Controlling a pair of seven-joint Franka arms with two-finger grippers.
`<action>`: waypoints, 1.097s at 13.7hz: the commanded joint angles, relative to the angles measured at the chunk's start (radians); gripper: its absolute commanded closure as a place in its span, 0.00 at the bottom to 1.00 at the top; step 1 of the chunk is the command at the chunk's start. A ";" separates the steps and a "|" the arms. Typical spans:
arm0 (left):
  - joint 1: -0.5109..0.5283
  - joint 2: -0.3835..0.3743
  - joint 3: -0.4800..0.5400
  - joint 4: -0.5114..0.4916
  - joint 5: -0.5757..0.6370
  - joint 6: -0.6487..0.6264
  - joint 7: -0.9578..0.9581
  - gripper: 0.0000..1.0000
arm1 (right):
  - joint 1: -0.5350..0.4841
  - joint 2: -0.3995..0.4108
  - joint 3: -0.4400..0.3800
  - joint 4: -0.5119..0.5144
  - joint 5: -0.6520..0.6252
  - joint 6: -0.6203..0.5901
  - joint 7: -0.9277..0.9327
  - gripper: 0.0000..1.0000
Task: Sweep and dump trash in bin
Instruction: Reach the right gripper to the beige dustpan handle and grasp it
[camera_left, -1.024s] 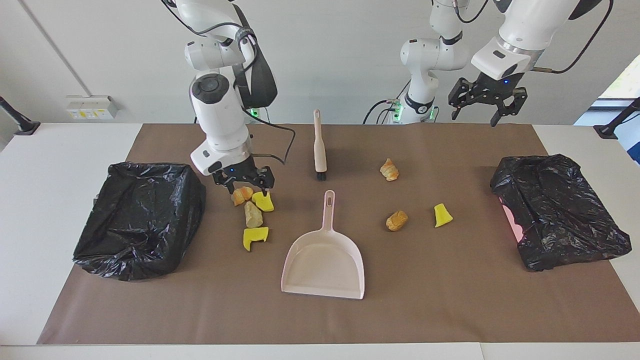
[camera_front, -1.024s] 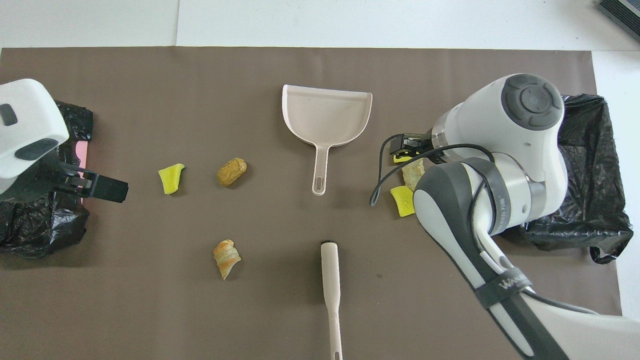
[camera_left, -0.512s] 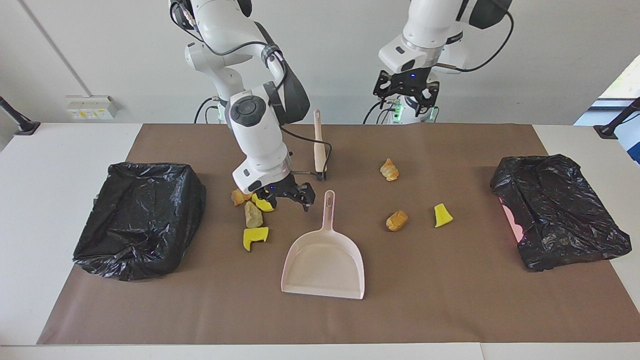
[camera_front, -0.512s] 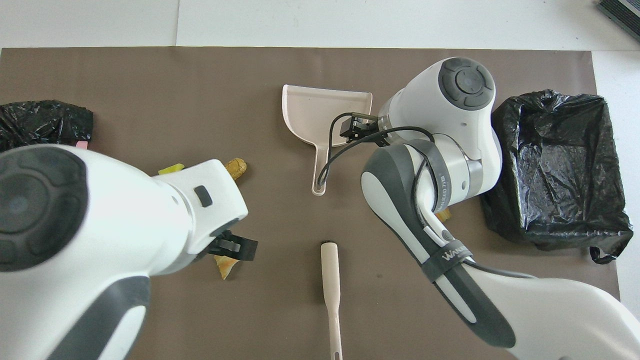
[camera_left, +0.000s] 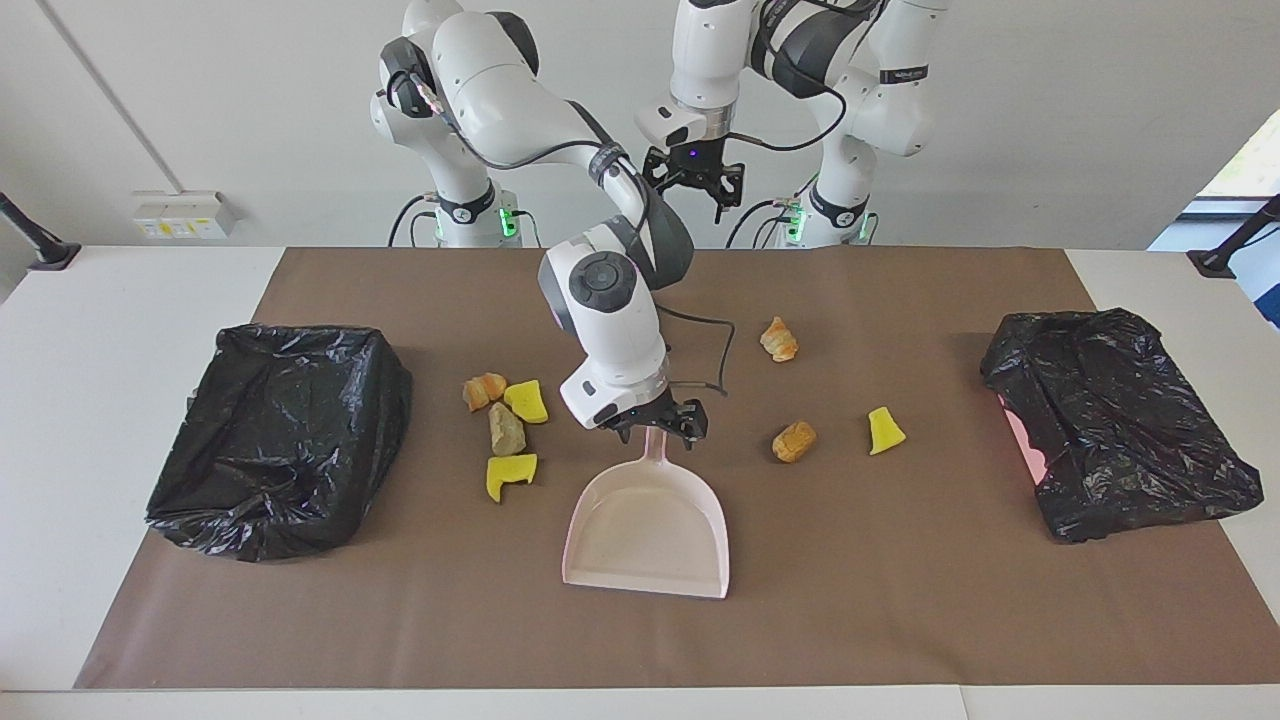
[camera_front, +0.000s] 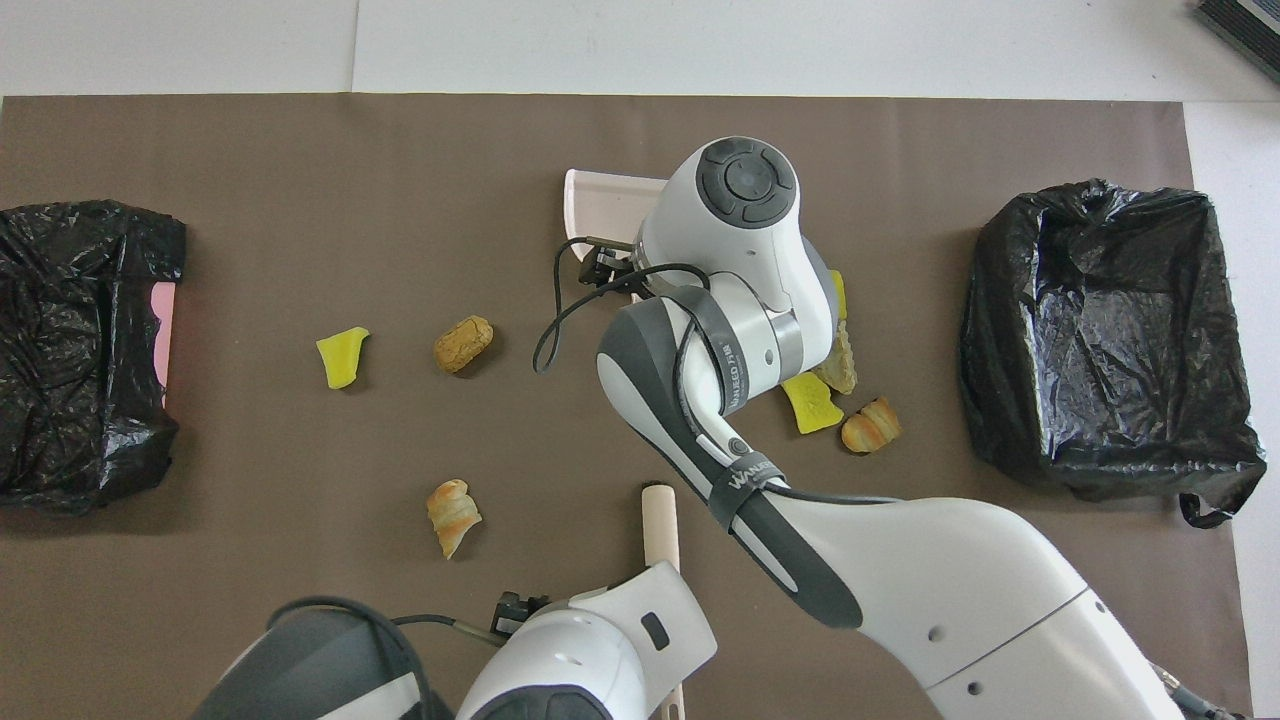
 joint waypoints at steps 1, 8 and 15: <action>-0.115 0.000 0.022 -0.111 -0.004 0.102 -0.082 0.00 | -0.004 0.020 0.003 0.017 0.009 -0.011 0.003 0.00; -0.259 0.150 0.022 -0.196 -0.004 0.396 -0.305 0.00 | 0.010 0.002 0.001 -0.014 -0.046 -0.094 -0.005 0.09; -0.253 0.204 0.022 -0.198 -0.004 0.385 -0.323 0.28 | -0.010 -0.024 0.001 -0.012 -0.042 -0.144 -0.043 1.00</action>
